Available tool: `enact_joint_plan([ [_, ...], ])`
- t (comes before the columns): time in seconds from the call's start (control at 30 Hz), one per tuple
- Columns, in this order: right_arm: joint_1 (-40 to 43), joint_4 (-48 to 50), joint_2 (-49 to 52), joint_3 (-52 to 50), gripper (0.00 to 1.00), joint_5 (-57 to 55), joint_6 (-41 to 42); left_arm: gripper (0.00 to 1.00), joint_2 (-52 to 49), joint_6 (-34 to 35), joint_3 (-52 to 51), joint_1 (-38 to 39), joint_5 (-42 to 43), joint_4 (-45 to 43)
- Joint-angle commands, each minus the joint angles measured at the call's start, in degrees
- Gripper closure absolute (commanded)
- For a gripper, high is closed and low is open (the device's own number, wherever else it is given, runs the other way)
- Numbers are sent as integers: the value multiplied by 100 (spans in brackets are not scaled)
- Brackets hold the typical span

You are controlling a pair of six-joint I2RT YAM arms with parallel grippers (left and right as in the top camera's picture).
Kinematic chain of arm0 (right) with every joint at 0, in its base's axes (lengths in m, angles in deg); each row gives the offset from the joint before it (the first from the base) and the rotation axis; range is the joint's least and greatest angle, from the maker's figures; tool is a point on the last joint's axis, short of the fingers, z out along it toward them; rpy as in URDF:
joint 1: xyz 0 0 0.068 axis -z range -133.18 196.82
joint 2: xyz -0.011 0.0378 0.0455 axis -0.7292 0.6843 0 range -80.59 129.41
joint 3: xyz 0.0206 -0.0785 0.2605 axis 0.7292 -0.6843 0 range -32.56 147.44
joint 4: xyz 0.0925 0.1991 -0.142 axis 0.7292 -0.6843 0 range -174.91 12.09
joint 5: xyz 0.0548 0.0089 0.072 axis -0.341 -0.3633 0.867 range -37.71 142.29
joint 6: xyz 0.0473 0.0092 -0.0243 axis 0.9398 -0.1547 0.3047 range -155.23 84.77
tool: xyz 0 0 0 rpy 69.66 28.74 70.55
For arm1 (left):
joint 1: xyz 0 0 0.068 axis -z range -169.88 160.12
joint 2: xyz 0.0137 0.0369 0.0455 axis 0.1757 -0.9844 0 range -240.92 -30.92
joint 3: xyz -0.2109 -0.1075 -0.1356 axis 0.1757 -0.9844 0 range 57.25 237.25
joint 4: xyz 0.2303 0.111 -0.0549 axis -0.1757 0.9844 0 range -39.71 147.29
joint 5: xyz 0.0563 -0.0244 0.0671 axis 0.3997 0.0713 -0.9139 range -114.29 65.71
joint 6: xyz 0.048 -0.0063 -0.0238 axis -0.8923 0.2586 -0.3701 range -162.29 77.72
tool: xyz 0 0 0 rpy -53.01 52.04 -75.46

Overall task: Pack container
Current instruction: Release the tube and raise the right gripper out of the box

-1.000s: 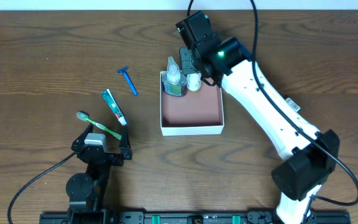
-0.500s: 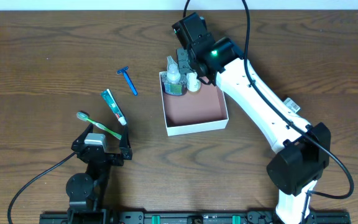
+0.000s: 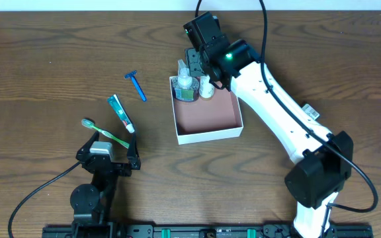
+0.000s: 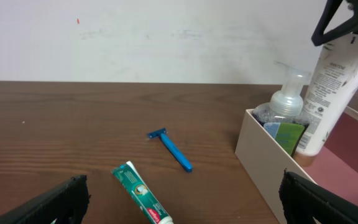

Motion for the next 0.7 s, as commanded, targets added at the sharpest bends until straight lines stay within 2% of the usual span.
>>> enact_joint_plan([
  [0.0, 46, -109, -588, 168, 34, -20, -96, 2, 35, -33, -101, -20, 101, 195],
  [0.23, 581, -1445, -1362, 166, 41, -22, 7, 2, 35, -33, -101, -20, 101, 195],
  [0.4, 970, -2592, -1403, 46, 47, -15, 166, 2, 35, -33, -101, -20, 101, 195],
  [0.67, 970, -2511, -1392, -1320, 48, 44, 385, 2, 35, -33, -101, -20, 101, 192],
])
